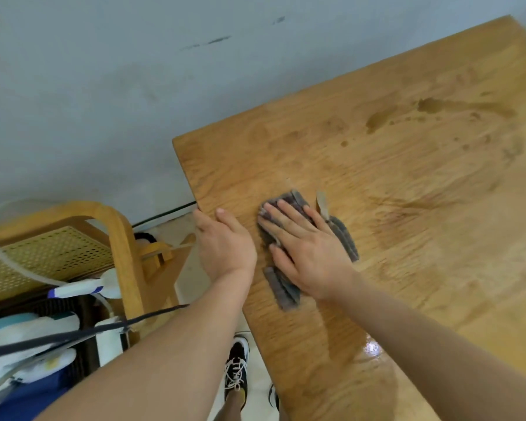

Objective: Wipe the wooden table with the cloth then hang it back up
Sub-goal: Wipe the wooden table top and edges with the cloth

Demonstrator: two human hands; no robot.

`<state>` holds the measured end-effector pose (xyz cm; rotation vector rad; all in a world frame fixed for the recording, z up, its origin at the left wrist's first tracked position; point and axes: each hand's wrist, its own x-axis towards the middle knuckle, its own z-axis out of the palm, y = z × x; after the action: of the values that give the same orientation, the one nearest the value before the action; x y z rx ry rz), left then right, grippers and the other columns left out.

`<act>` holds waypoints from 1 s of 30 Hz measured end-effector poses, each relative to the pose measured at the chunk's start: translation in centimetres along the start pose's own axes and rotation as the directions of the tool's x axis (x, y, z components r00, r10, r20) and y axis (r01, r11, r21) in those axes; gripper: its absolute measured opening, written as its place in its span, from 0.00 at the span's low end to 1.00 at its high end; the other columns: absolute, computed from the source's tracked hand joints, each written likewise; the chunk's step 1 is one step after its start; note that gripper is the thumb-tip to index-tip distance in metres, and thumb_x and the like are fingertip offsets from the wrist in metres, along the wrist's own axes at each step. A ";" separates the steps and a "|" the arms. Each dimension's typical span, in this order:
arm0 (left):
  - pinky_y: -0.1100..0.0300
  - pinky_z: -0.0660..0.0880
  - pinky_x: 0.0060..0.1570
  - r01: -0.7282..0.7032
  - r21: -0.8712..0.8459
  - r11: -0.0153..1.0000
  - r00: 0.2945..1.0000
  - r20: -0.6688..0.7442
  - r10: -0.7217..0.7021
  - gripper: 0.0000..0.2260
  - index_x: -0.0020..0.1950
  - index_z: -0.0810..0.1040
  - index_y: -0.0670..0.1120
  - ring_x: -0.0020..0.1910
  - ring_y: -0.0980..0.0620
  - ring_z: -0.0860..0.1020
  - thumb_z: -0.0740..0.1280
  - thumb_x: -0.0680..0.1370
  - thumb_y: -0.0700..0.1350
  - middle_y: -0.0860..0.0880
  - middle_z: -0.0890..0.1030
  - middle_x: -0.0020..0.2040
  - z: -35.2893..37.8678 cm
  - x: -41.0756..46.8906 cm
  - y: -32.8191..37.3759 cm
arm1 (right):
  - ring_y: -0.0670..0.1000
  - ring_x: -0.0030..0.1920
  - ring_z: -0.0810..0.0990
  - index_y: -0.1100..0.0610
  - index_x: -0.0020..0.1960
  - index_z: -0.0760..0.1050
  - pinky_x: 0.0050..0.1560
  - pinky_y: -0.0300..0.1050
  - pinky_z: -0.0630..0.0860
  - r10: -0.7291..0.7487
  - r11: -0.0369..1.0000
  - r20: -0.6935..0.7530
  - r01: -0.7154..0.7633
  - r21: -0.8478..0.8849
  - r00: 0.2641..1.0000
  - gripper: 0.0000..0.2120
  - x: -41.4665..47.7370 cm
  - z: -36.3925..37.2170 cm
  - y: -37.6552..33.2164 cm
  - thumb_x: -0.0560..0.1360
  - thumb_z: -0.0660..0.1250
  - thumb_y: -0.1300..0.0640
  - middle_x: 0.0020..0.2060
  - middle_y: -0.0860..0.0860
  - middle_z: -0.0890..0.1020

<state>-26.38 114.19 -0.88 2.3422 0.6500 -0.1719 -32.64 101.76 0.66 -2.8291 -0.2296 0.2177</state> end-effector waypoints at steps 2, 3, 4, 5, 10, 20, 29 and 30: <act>0.48 0.72 0.48 -0.014 0.017 1.000 1.000 0.006 0.013 0.24 0.74 0.57 0.42 0.56 0.35 0.76 0.47 0.81 0.53 0.38 0.74 0.65 -0.1 -0.3 -0.1 | 0.46 0.77 0.54 0.48 0.76 0.62 0.76 0.51 0.51 0.044 0.998 -0.012 -0.044 -0.047 0.999 0.25 0.0 -0.7 2.8 0.80 0.50 0.45 0.76 0.46 0.61; 0.48 0.73 0.48 -0.011 0.022 1.000 1.000 0.009 0.010 0.25 0.74 0.56 0.42 0.55 0.35 0.76 0.46 0.81 0.54 0.38 0.74 0.65 -0.1 -0.3 -0.1 | 0.46 0.77 0.53 0.48 0.76 0.61 0.76 0.52 0.51 0.120 0.991 -0.041 -0.122 -0.052 0.992 0.25 1.9 -1.2 4.0 0.80 0.50 0.45 0.76 0.45 0.60; 0.48 0.73 0.48 -0.002 0.030 1.000 1.000 0.016 0.002 0.25 0.74 0.56 0.42 0.56 0.36 0.76 0.46 0.81 0.54 0.38 0.74 0.65 -0.1 -0.4 -0.1 | 0.46 0.77 0.52 0.47 0.76 0.60 0.76 0.53 0.50 0.218 0.974 -0.075 -0.222 -0.044 0.973 0.26 4.4 -1.7 4.7 0.79 0.50 0.45 0.77 0.45 0.59; 0.49 0.72 0.48 0.005 0.043 0.999 1.000 0.020 -0.006 0.25 0.75 0.55 0.42 0.56 0.36 0.76 0.46 0.81 0.54 0.39 0.74 0.65 0.0 -0.4 0.0 | 0.46 0.77 0.51 0.47 0.77 0.59 0.76 0.53 0.48 0.306 0.950 -0.104 -0.310 -0.027 0.946 0.26 7.1 -2.1 5.1 0.79 0.50 0.45 0.77 0.45 0.58; 0.50 0.71 0.44 0.047 0.126 0.991 0.999 0.000 -0.048 0.24 0.75 0.55 0.42 0.53 0.36 0.77 0.47 0.82 0.53 0.38 0.76 0.62 0.3 0.3 0.7 | 0.49 0.78 0.49 0.49 0.77 0.58 0.76 0.58 0.45 0.287 0.958 -0.096 -0.286 0.025 0.953 0.26 17.9 -2.0 2.7 0.79 0.50 0.45 0.78 0.45 0.56; 0.54 0.64 0.34 0.029 0.137 0.990 0.999 0.013 -0.032 0.20 0.68 0.60 0.42 0.44 0.37 0.78 0.47 0.82 0.52 0.39 0.76 0.56 -0.3 -0.3 0.9 | 0.46 0.77 0.52 0.48 0.76 0.60 0.76 0.53 0.49 0.228 0.972 -0.103 -0.232 -0.035 0.968 0.29 11.4 -3.4 7.7 0.76 0.49 0.45 0.77 0.46 0.59; 0.51 0.65 0.38 0.043 0.136 0.990 0.999 -0.008 -0.042 0.23 0.73 0.58 0.42 0.50 0.35 0.77 0.48 0.81 0.52 0.38 0.73 0.62 0.3 0.3 0.4 | 0.47 0.77 0.54 0.50 0.75 0.63 0.76 0.54 0.49 0.195 0.981 -0.120 -0.194 0.024 0.973 0.28 11.3 -0.2 0.0 0.77 0.51 0.47 0.76 0.46 0.61; 0.51 0.65 0.38 0.049 0.134 0.990 0.999 -0.004 -0.049 0.23 0.72 0.59 0.42 0.51 0.35 0.76 0.48 0.81 0.52 0.38 0.73 0.62 0.3 0.3 0.3 | 0.47 0.77 0.55 0.50 0.75 0.64 0.76 0.53 0.50 0.215 0.977 -0.126 -0.212 0.041 0.968 0.27 8.7 0.2 -0.6 0.77 0.51 0.47 0.76 0.46 0.62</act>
<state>-25.92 113.90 -1.00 2.4558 0.7168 -0.2432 -24.27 103.91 -0.47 -2.8252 0.1061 0.0808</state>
